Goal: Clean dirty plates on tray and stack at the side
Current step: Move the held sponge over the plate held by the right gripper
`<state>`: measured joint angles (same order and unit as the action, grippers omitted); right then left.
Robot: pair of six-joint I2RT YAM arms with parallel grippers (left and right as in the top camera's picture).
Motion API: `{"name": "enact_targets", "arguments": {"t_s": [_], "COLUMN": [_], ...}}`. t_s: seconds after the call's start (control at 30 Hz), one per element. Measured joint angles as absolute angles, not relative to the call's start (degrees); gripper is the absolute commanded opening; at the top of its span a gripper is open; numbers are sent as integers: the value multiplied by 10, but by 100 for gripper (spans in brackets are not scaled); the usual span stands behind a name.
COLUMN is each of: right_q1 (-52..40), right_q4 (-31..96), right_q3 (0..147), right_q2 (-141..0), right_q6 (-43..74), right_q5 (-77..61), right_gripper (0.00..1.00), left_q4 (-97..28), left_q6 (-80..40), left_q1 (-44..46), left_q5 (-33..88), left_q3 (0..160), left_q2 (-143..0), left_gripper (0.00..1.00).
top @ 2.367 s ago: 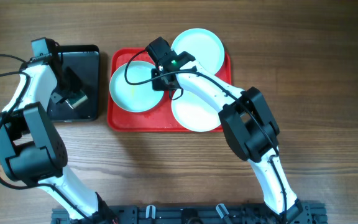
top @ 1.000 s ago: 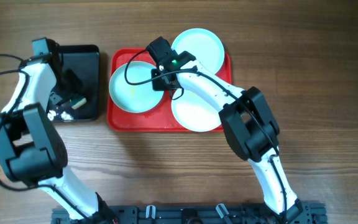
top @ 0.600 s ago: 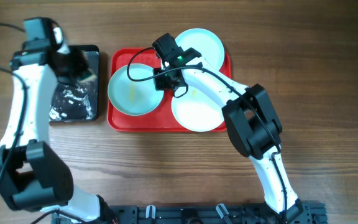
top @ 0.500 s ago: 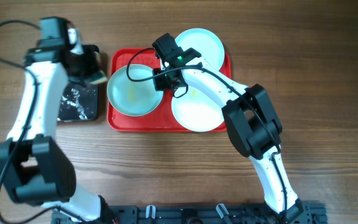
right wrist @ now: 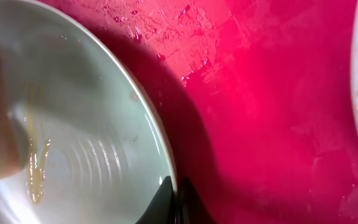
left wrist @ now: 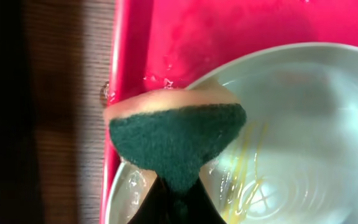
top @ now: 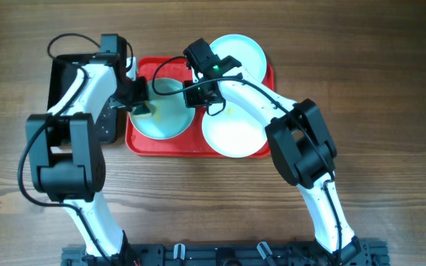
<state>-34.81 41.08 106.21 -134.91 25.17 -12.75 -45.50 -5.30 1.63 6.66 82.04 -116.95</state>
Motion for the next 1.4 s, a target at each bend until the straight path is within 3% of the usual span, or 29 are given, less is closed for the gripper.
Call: {"name": "enact_targets", "arguments": {"t_s": [0.33,0.9,1.17,1.4], "right_q1": [-339,-340,-347,-345], "right_q4": [414,417,409,406], "right_q3": [1062,1062,1062,1062], "right_q2": [-1349,-1350,-1352,-1352], "right_q6": [250,245,244,246], "right_q5": [-141,-152,-168,-167], "right_gripper": [4,4,4,4], "left_q4": [-452,-536,-552,-500], "left_q6": [-41,15,-75,-118], "left_q1": [70,73,20,47], "left_q5": [59,181,102,39], "left_q3": [826,829,830,830], "left_q2": [-1179,-1190,-1189,-1185], "left_gripper": [4,4,4,4]}}
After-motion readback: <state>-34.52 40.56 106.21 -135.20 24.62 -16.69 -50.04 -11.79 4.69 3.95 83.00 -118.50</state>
